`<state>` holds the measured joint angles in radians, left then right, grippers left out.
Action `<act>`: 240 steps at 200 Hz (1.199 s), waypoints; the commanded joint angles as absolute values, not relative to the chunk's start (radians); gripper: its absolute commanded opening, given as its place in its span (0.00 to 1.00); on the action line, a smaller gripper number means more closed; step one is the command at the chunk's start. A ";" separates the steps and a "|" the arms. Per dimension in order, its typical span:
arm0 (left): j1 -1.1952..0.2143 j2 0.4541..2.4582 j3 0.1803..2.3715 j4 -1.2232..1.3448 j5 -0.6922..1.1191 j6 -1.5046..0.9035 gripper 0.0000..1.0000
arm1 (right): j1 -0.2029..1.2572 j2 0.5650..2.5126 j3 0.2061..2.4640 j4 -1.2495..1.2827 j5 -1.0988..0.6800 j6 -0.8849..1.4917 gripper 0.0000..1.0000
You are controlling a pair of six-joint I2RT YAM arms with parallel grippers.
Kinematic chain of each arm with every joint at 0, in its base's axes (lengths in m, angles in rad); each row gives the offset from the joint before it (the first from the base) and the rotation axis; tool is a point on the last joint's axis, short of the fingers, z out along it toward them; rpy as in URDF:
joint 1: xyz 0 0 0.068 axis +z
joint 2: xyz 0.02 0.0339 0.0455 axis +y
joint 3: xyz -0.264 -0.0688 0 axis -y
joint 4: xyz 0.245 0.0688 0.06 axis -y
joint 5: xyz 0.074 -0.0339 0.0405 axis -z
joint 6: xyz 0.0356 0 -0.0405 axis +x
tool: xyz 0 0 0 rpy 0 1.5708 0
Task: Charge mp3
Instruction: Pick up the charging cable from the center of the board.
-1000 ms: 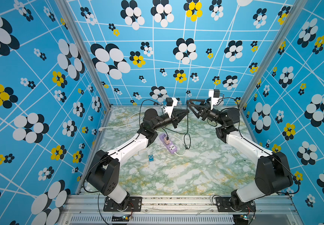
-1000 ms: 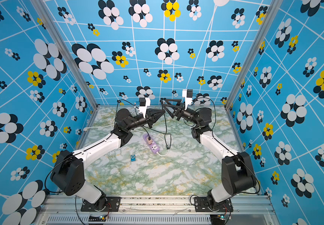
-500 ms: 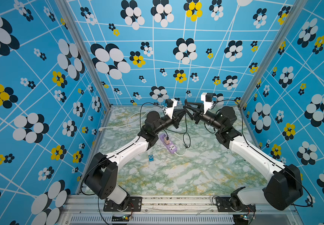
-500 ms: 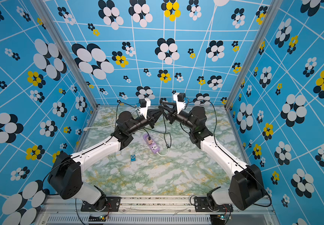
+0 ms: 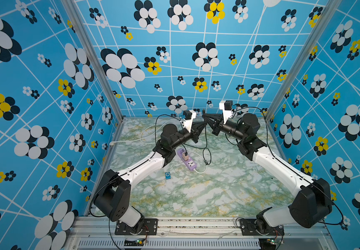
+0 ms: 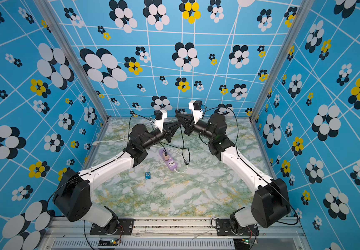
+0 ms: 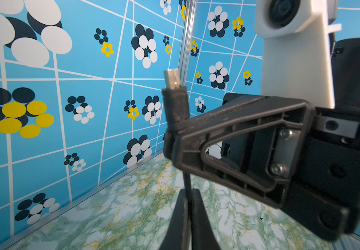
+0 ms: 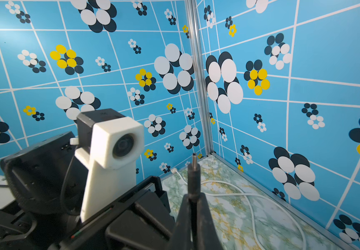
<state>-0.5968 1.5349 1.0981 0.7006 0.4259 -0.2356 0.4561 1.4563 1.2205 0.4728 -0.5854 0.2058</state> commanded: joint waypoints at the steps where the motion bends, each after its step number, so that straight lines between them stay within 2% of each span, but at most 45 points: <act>1: -0.597 1.470 1.076 0.680 0.495 -0.200 0.16 | 0.463 1.464 1.258 0.395 -0.628 0.123 0.00; 21: -0.539 1.400 1.022 0.632 0.600 -0.171 0.65 | 0.462 1.412 1.216 0.369 -0.617 -0.028 0.00; 34: -0.476 1.310 0.971 0.524 0.646 -0.095 0.88 | 0.459 1.361 1.167 0.340 -0.647 -0.239 0.00; 45: -0.409 1.221 0.925 0.442 0.684 -0.010 1.00 | 0.454 1.333 1.170 0.222 -0.676 -0.421 0.00; 62: -0.312 1.120 0.939 0.260 0.814 0.166 0.99 | 0.452 1.325 1.244 -0.076 -0.703 -0.676 0.00; 79: -0.267 1.121 1.095 -0.054 0.935 0.369 0.99 | 0.447 1.329 1.281 -0.237 -0.730 -0.805 0.00; 102: -0.285 1.231 1.359 -0.498 1.020 0.672 0.96 | 0.446 1.365 1.342 -0.414 -0.779 -0.905 0.00; 121: -0.335 1.327 1.527 -0.750 0.997 0.872 0.93 | 0.446 1.391 1.374 -0.493 -0.812 -0.933 0.00; 132: -0.377 1.351 1.560 -0.778 0.950 0.931 0.92 | 0.448 1.397 1.381 -0.506 -0.823 -0.934 0.00; 149: -0.407 1.403 1.600 -0.788 0.964 0.942 0.82 | 0.448 1.409 1.394 -0.526 -0.827 -0.937 0.00; 160: -0.433 1.432 1.608 -0.779 0.942 0.943 0.79 | 0.448 1.414 1.400 -0.531 -0.834 -0.937 0.00; 184: -0.479 1.469 1.598 -0.675 0.878 0.890 0.68 | 0.452 1.418 1.404 -0.533 -0.836 -0.932 0.00; 214: -0.496 1.474 1.556 -0.517 0.886 0.796 0.55 | 0.453 1.416 1.408 -0.562 -0.839 -0.943 0.00; 240: -0.500 1.486 1.564 -0.540 0.926 0.793 0.44 | 0.452 1.410 1.401 -0.571 -0.831 -0.948 0.00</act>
